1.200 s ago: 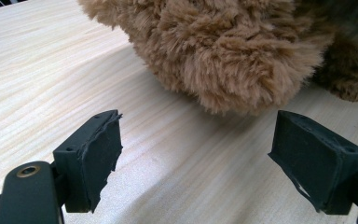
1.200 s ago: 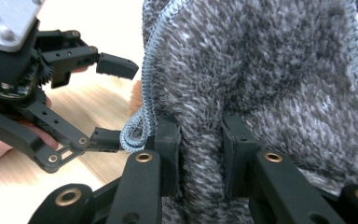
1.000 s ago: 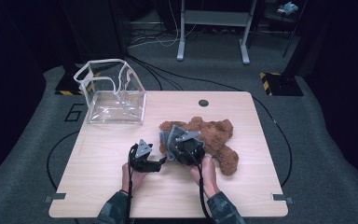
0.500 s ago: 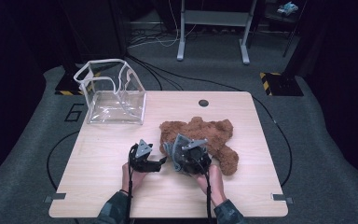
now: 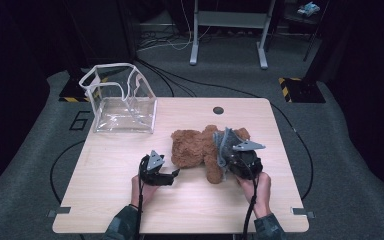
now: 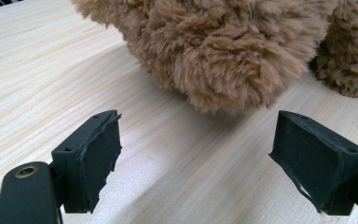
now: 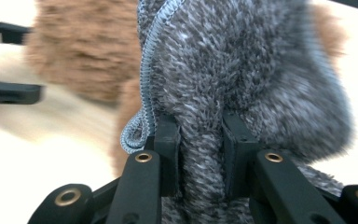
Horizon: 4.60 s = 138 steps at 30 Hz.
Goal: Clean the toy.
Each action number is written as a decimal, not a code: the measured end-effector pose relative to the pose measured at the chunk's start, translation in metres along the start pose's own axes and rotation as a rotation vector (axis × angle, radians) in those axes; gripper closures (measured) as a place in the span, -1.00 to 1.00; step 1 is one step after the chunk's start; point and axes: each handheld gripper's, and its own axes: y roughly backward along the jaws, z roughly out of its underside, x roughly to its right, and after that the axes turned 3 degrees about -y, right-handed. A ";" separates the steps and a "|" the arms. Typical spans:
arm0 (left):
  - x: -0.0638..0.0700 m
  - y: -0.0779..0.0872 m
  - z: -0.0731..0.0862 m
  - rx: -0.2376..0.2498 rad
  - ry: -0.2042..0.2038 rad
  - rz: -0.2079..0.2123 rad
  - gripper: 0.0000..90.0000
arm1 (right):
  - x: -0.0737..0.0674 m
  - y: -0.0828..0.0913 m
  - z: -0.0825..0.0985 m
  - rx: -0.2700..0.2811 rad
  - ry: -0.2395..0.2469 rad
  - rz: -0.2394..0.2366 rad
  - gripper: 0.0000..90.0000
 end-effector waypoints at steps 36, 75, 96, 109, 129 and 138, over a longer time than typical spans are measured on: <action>0.073 -0.018 -0.025 -0.031 0.068 0.124 -0.81 | 0.076 0.004 0.036 -0.029 -0.165 0.135 0.58; 0.115 -0.086 -0.060 -0.138 0.106 0.040 0.02 | 0.079 0.002 0.043 -0.049 -0.190 0.140 0.58; 0.100 -0.079 -0.071 -0.075 0.088 0.088 0.60 | 0.081 -0.005 0.049 -0.062 -0.209 0.154 0.58; 0.088 -0.074 -0.091 -0.025 0.023 0.104 0.62 | 0.080 -0.006 0.050 -0.075 -0.200 0.154 0.58; 0.074 -0.053 -0.135 0.130 -0.009 0.214 0.64 | 0.081 -0.002 0.047 -0.059 -0.200 0.163 0.57; 0.068 -0.029 -0.149 0.234 0.018 0.274 0.64 | 0.080 0.002 0.046 -0.050 -0.198 0.168 0.57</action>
